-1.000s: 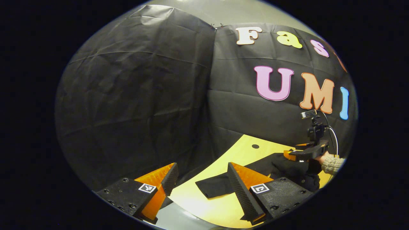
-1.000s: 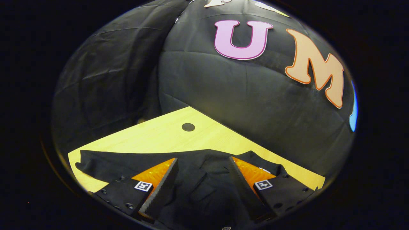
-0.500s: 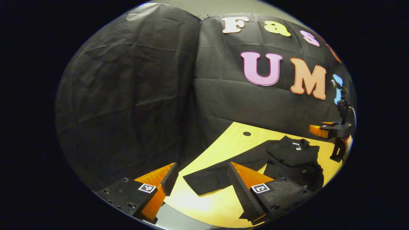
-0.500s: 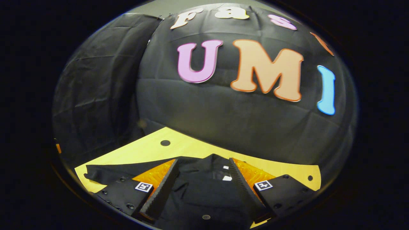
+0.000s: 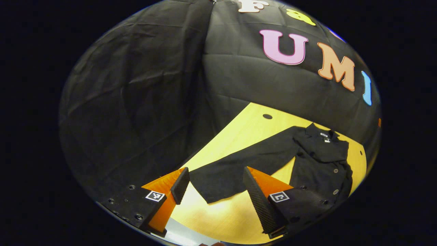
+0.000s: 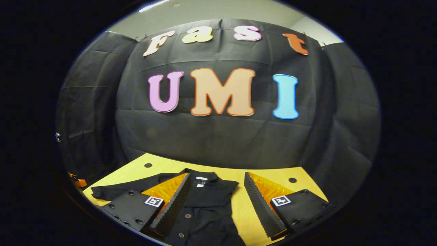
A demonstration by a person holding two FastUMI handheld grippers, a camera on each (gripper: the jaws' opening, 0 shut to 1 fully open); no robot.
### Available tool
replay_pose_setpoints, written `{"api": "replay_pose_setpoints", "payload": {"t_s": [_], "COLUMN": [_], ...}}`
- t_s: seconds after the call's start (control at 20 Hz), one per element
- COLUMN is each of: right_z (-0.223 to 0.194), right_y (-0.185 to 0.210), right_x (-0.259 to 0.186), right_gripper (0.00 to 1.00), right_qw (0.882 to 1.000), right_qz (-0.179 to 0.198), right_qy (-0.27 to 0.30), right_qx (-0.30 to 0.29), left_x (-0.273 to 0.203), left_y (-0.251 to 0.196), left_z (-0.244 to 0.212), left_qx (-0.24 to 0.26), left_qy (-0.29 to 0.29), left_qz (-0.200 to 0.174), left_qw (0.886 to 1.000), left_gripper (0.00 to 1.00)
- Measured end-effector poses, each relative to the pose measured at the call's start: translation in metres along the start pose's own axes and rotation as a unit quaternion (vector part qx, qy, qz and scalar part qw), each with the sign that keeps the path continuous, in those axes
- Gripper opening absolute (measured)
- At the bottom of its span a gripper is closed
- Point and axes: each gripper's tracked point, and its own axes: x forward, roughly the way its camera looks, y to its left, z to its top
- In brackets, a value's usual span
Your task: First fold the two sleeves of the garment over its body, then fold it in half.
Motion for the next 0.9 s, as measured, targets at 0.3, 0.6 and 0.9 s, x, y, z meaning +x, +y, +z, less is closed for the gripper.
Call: {"api": "replay_pose_setpoints", "payload": {"t_s": [0.3, 0.6, 0.9], "right_z": [-0.022, -0.034, -0.043], "right_y": [-0.064, -0.122, -0.147], "right_x": [-0.055, -0.090, -0.103], "right_gripper": [0.99, 0.98, 0.98], "right_qw": [0.996, 0.984, 0.980], "right_qz": [-0.074, -0.152, -0.183], "right_qy": [0.009, 0.003, 0.009], "right_qx": [0.057, 0.090, 0.078], "left_x": [0.038, 0.054, 0.057], "left_y": [0.000, 0.003, -0.002], "left_z": [-0.038, -0.068, -0.089], "left_qx": [0.022, 0.068, 0.033], "left_qy": [0.050, 0.077, 0.093], "left_qz": [0.017, 0.025, 0.025], "left_qw": [0.998, 0.994, 0.995], "left_gripper": [0.95, 0.93, 0.89]}}
